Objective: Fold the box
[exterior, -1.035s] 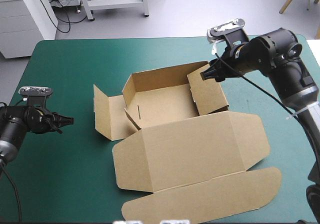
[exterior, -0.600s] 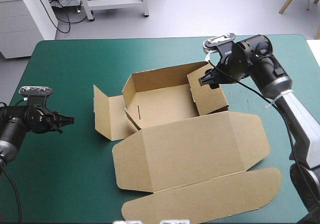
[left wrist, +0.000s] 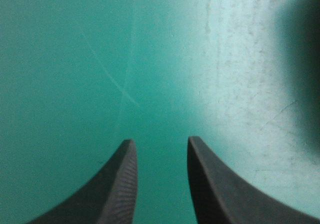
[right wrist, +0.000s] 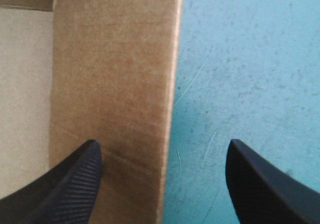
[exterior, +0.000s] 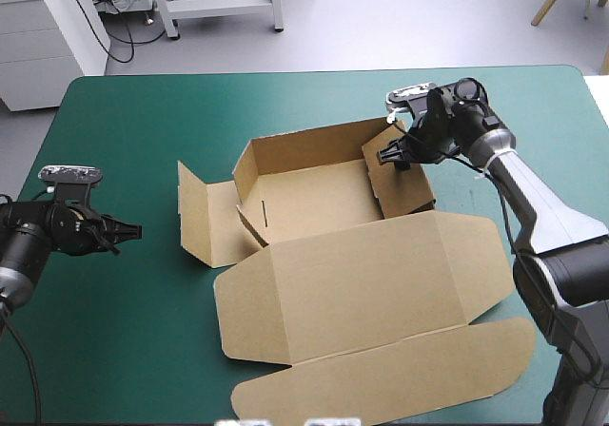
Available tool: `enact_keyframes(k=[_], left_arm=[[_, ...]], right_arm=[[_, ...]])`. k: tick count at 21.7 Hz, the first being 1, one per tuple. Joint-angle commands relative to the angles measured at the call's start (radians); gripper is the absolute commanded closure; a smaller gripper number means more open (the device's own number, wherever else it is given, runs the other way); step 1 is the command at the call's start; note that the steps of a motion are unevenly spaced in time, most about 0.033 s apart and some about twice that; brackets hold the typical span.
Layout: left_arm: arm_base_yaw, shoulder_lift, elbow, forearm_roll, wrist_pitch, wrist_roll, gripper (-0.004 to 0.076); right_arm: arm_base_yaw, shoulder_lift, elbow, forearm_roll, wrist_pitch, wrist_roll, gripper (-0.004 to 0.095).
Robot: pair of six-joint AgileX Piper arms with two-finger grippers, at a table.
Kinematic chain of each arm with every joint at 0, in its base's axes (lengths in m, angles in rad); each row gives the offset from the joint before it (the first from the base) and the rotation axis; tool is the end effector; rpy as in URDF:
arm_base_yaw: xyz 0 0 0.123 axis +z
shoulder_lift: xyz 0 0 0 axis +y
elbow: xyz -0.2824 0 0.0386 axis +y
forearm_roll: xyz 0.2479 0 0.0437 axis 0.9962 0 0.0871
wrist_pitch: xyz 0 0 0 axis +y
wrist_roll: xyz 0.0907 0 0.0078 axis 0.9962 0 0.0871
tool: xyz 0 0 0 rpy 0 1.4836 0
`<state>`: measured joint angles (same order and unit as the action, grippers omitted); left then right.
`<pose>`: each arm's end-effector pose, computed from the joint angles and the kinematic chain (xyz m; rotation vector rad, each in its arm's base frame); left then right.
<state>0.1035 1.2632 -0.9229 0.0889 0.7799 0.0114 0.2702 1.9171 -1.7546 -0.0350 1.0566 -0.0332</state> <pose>0.2442 0.0311 0.2843 -0.0601 2.6051 0.1452 0.4079 0.1101 0.2961 -0.4222 2.6685 0.0252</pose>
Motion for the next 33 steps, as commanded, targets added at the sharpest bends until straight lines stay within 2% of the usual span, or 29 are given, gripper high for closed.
enact_keyframes(k=[1,3,5,8,9,14,21,25,27,30,33], left_arm=[[0.001,-0.030,-0.028,0.001,-0.039,-0.001,0.0483],[0.001,-0.030,-0.028,0.003,-0.043,-0.001,0.0483],[0.001,-0.030,-0.028,0.005,-0.042,-0.001,0.0483],[0.001,-0.030,-0.028,0.014,-0.051,0.021,0.0483],[0.001,-0.030,-0.028,0.012,-0.055,0.028,0.0483],[0.001,-0.030,-0.028,0.012,-0.060,0.028,0.0483],[0.001,-0.031,-0.028,-0.005,-0.045,0.025,0.0483],[0.001,-0.031,-0.028,0.001,-0.043,0.028,0.0483],[0.001,-0.031,-0.028,-0.001,-0.043,0.028,0.0483],[0.001,-0.031,-0.028,-0.043,-0.043,0.056,0.0483],[0.001,-0.031,-0.028,-0.147,-0.068,0.116,0.0483]], right_arm=[[-0.023,-0.030,-0.024,0.051,-0.035,-0.031,0.0321],[-0.023,-0.021,-0.024,0.082,-0.033,-0.039,0.0412],[-0.023,-0.011,-0.024,0.095,-0.024,-0.051,0.0572],[-0.023,0.009,-0.024,0.100,0.028,-0.056,0.0869],[-0.023,0.011,-0.024,0.098,0.038,-0.056,0.0924],[-0.027,0.007,-0.024,0.104,0.030,-0.054,0.0927],[-0.085,-0.060,-0.036,0.227,0.002,-0.117,0.0927],[-0.131,-0.113,-0.045,0.260,-0.008,-0.143,0.0927],[-0.184,-0.157,-0.045,0.356,-0.009,-0.195,0.0927],[-0.284,-0.216,-0.045,0.589,0.006,-0.299,0.0927],[-0.345,-0.244,-0.045,0.794,0.083,-0.401,0.0927]])
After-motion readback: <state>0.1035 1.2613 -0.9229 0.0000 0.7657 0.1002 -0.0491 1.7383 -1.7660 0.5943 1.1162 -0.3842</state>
